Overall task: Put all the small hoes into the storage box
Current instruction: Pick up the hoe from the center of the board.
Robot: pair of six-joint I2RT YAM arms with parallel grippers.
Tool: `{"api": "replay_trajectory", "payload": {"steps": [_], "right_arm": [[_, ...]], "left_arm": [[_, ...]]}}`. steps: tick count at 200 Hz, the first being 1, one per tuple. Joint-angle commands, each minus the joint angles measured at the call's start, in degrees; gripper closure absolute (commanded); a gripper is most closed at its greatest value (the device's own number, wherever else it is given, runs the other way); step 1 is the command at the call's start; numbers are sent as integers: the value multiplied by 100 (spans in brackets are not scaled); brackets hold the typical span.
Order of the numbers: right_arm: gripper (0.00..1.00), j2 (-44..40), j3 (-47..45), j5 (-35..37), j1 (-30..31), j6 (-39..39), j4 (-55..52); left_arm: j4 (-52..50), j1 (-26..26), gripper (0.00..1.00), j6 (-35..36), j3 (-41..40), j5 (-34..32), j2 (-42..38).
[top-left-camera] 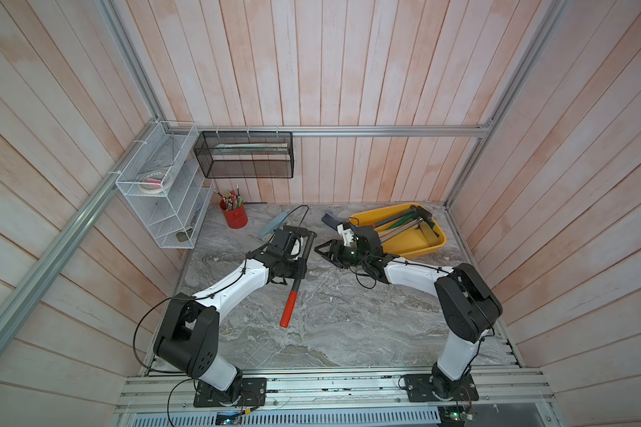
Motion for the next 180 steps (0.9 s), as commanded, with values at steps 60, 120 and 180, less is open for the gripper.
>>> {"api": "replay_trajectory", "payload": {"steps": [60, 120, 180], "right_arm": [[44, 451, 501, 259, 324, 189, 268], [57, 595, 709, 368, 430, 290, 275], [80, 504, 589, 559, 443, 283, 369]], "left_arm": [[607, -195, 100, -198, 335, 354, -267], [736, -274, 100, -297, 287, 425, -323], [766, -276, 100, -295, 249, 398, -369]]}}
